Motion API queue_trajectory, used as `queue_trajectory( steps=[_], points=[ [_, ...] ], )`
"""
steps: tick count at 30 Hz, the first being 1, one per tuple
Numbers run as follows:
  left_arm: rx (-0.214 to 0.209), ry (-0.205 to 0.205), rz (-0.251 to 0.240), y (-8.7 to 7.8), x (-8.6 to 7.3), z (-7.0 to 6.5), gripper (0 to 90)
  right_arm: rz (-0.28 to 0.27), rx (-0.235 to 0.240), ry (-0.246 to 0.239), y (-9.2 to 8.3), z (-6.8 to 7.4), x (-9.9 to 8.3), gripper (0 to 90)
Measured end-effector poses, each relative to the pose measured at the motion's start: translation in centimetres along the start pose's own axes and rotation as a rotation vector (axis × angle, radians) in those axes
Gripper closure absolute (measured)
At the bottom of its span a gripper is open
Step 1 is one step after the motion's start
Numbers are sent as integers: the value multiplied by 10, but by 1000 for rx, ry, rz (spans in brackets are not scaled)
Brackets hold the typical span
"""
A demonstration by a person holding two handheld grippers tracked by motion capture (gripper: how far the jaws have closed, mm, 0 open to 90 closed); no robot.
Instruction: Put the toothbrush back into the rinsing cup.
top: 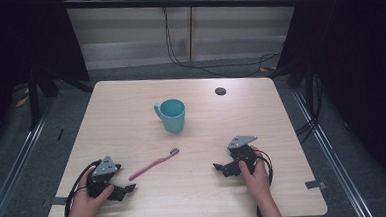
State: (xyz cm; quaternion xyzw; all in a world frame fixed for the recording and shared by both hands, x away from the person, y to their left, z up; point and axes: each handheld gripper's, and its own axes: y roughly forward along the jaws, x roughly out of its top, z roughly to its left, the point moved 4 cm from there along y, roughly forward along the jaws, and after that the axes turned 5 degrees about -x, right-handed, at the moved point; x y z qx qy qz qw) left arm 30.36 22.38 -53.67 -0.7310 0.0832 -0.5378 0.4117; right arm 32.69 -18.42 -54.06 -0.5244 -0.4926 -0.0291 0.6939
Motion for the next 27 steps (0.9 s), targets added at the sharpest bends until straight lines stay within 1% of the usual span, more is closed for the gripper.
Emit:
queue_trajectory(
  steps=[5, 6, 7, 13, 15, 19, 20, 21, 22, 23, 24, 25, 26, 27],
  points=[
    [3, 0, 2, 0, 0, 0, 86, -5, 1, -2, 0, 0, 0, 90],
    [4, 8, 7, 0, 0, 0, 85, -5, 1, -2, 0, 0, 0, 90],
    [5, 6, 9, 0, 0, 0, 82, -5, 1, -2, 0, 0, 0, 90],
    [3, -4, 16, 2, 1, -2, 46, -5, 1, -1, 0, 0, 0, 90],
    [9, 3, 20, 2, 1, -2, 34, -6, 1, -2, 0, 0, 0, 90],
    [12, -14, 22, 4, 2, -4, 22, -3, 2, 0, 0, 1, 0, 90],
    [17, -8, 34, 3, 3, -3, 25, -4, 1, 0, 0, 1, 0, 90],
    [20, -12, 45, 3, 4, -3, 34, -3, 2, 0, 0, 1, 0, 90],
    [16, -25, 55, 2, 6, -3, 50, -3, 3, 0, 0, 1, 0, 90],
    [21, -19, 62, 2, 7, -2, 81, -7, 3, -5, 0, 1, 0, 90],
    [18, -31, 65, 1, 8, -2, 132, -7, 3, -5, 0, 1, 0, 90],
    [7, -33, 77, 1, 11, -3, 151, -7, 3, -5, 0, 1, 0, 90],
    [7, -33, 77, 1, 11, -3, 151, -7, 3, -5, 0, 1, 0, 90],
    [-1, -38, 97, 2, 13, -4, 151, -7, 4, -8, 0, 1, 0, 90]
  ],
)
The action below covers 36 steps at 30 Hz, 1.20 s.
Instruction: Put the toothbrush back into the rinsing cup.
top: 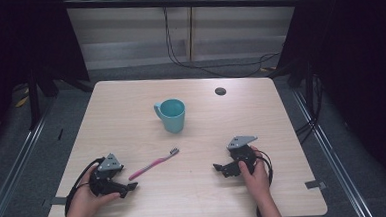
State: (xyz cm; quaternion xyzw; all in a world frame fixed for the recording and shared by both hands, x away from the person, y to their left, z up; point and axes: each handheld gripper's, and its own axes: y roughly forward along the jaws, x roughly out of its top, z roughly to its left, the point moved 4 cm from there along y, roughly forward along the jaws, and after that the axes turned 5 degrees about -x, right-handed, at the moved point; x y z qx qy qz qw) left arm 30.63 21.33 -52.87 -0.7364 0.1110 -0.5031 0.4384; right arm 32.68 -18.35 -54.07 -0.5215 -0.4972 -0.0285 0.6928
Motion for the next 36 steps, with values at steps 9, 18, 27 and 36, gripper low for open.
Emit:
queue_trajectory(
  steps=[9, 18, 27, 36],
  points=[
    [-7, 10, 71, 3, 13, -2, 162, 0, 0, 0, 0, 0, 0, 90],
    [-10, 54, 128, 8, 41, -3, 188, 0, 0, 0, 0, 0, 0, 90],
    [-31, 84, 190, 16, 57, -5, 207, 1, 0, 0, 0, 0, 0, 90],
    [-31, 99, 232, 24, 70, -5, 241, 2, -1, 0, 0, 0, 0, 90]
  ],
)
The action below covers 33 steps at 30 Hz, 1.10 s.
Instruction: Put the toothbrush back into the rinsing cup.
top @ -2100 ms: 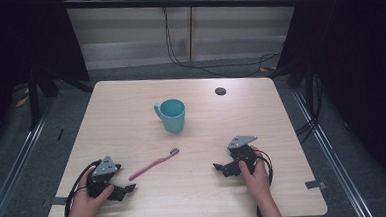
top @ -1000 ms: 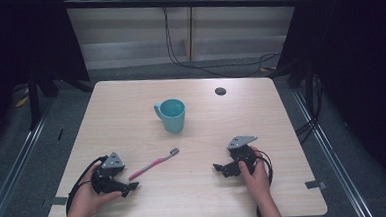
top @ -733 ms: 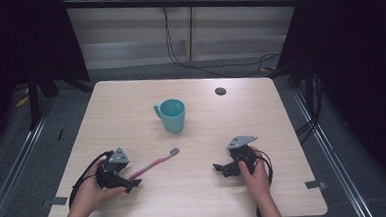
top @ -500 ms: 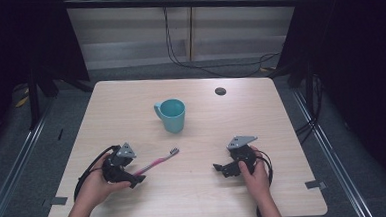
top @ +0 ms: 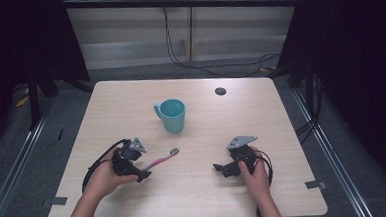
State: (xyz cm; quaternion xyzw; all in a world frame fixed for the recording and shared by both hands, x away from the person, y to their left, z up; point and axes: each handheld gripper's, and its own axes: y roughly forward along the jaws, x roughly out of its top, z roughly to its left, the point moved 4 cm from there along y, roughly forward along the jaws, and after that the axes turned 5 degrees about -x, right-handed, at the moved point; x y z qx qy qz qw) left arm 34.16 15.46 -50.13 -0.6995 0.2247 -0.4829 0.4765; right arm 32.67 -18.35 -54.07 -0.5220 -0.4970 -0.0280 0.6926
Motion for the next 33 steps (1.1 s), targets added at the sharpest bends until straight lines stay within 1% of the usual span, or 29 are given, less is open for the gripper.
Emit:
queue_trajectory(
  steps=[1, 3, 4, 6, 7, 8, 9, 11, 12, 14, 16, 17, 19, 23, 27, 28, 30, 33],
  points=[
    [0, 4, 14, 0, 1, 1, 245, 0, 0, 0, 0, 0, 0, 90],
    [-2, -6, 14, 1, 3, 1, 250, 0, 0, 0, 0, 0, 0, 90],
    [0, -7, 26, 2, 6, 1, 251, 0, 0, 0, 0, 0, 0, 90],
    [-1, -5, 30, 2, 8, 2, 252, 0, 0, 0, 0, 0, 0, 90],
    [-4, -5, 21, 2, 9, 2, 253, 0, 0, 0, 0, 0, 0, 90],
    [-8, -8, 28, 2, 10, 2, 257, 0, 0, 0, 0, 0, 0, 90],
    [-3, -4, 33, 3, 12, 3, 258, 0, 0, 0, 0, 0, 0, 90],
    [-7, -8, 25, 4, 14, 3, 261, 0, 0, 0, 0, 0, 0, 90],
    [-4, -10, 35, 5, 15, 2, 261, 0, 0, 0, 0, 0, 0, 90],
    [-7, -3, 45, 6, 17, 3, 265, 0, 0, 0, 0, 0, 0, 90],
    [-2, 1, 55, 6, 19, 4, 272, 0, 0, 0, 0, 0, 0, 90],
    [-6, -7, 51, 6, 20, 4, 283, 0, 0, 0, 0, 0, 0, 90],
    [-4, 0, 62, 6, 22, 5, 293, 0, 0, -1, 0, 0, 0, 90],
    [0, -6, 68, 6, 26, 6, 303, 0, 0, 0, 0, 0, 0, 90],
    [-1, 1, 84, 7, 29, 8, 318, 0, 0, 0, 0, 0, 0, 90],
    [0, -5, 78, 8, 30, 8, 319, 0, 0, 0, 0, 0, 0, 90],
    [1, 5, 86, 8, 31, 8, 327, 0, 0, -1, 0, 0, 0, 90],
    [-2, 7, 97, 10, 33, 8, 340, 0, 0, 0, 0, 0, 0, 90]
  ],
)
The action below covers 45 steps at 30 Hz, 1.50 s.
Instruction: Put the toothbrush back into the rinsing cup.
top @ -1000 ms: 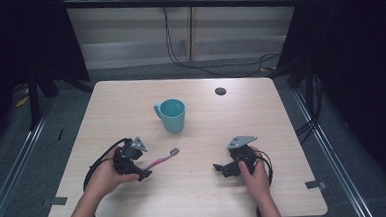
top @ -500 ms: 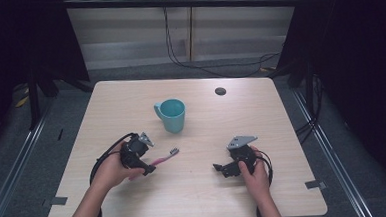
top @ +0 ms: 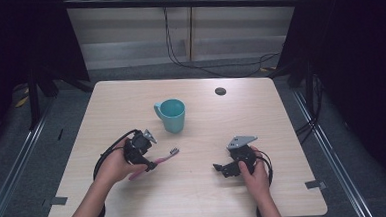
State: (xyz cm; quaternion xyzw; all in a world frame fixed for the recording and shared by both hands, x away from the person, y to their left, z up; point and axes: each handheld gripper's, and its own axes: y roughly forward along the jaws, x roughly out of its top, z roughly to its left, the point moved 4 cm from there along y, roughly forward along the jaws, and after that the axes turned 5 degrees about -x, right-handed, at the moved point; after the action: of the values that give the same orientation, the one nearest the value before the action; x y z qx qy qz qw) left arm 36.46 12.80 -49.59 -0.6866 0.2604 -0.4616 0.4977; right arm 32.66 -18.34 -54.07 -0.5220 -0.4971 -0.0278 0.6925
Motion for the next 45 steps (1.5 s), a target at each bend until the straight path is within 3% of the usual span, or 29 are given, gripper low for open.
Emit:
queue_trajectory(
  steps=[11, 29, 30, 45],
  points=[
    [-18, 0, 28, 4, 6, 0, 451, 0, 0, 0, 0, 0, 0, 90],
    [-36, -11, 51, 10, 13, 1, 555, 0, 0, 0, 0, 0, 0, 90],
    [-37, 4, 51, 10, 13, 2, 573, 0, 0, 0, 0, 0, 0, 90],
    [-41, 27, 99, 16, 20, -1, 628, 0, 0, 0, 0, 0, 0, 90]
  ],
)
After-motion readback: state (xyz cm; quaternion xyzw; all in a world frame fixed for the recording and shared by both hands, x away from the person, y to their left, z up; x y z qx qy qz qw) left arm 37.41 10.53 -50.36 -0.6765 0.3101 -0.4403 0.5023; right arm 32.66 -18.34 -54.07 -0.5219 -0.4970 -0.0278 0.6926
